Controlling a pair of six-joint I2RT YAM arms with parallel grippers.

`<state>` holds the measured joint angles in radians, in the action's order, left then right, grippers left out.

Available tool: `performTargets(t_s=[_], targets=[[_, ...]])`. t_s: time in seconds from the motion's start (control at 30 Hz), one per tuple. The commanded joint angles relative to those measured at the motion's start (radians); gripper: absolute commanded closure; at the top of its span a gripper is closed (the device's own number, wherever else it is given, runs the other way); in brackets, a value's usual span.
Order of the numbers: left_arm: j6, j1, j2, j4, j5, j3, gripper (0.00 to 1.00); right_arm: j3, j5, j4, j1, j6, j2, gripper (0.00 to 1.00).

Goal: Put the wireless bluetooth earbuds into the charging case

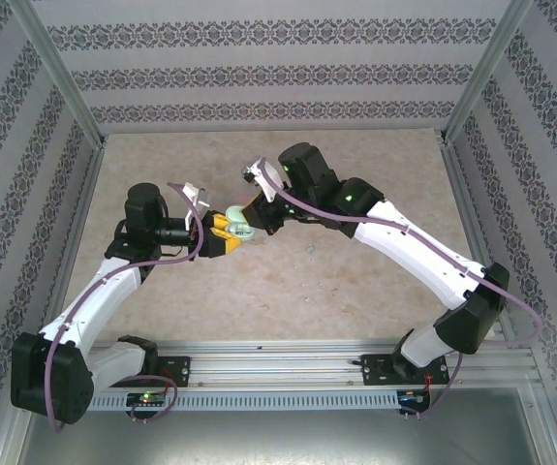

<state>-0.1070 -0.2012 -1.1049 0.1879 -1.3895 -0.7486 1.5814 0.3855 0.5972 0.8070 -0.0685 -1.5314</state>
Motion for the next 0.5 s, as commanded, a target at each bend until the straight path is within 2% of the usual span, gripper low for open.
performTargets(t_s=[0.0,0.13,0.47], targets=[[0.012,-0.008,0.007,0.054,-0.007,-0.032,0.83,0.005,0.047,-0.067,0.014,0.019,0.011,0.92],[0.016,-0.008,0.011,0.059,0.000,-0.032,0.80,-0.018,0.030,-0.107,0.022,0.035,0.029,1.00],[0.020,-0.008,0.027,0.061,0.018,-0.025,0.64,-0.079,-0.061,-0.179,0.047,0.081,0.087,1.00]])
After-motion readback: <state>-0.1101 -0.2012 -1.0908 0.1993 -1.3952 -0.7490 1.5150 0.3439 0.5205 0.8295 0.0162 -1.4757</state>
